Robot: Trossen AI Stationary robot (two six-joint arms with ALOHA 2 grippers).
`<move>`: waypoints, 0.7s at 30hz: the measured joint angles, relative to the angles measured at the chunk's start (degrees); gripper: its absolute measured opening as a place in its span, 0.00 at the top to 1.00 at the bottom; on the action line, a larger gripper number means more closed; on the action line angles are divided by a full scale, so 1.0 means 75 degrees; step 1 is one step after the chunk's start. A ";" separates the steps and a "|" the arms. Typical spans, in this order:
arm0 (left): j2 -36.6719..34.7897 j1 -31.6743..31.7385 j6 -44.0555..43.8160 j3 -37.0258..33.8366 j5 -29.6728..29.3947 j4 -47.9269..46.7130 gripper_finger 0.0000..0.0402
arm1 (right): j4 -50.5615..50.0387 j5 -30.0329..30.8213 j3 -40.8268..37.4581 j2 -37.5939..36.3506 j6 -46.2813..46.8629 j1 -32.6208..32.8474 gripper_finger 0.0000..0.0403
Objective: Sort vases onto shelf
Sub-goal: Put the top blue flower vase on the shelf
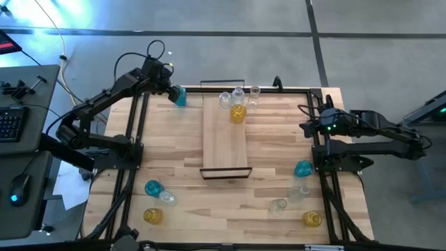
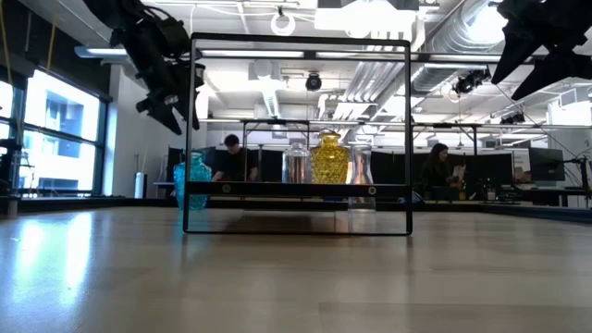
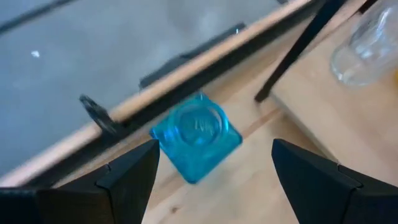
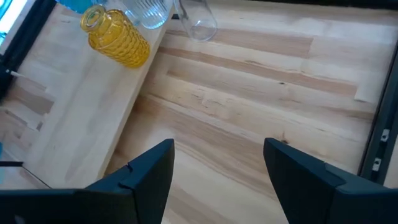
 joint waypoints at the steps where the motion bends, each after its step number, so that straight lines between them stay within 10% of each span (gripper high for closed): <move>1: 0.0008 0.0000 0.0054 0.0124 -0.0009 -0.0005 0.24 | 0.0005 -0.0023 0.0000 0.0000 0.0058 0.0000 0.40; 21: 0.2049 0.0052 0.0757 0.2405 0.0204 -0.2027 0.24 | 0.0183 -0.0362 0.0000 0.0000 0.0349 0.0000 0.40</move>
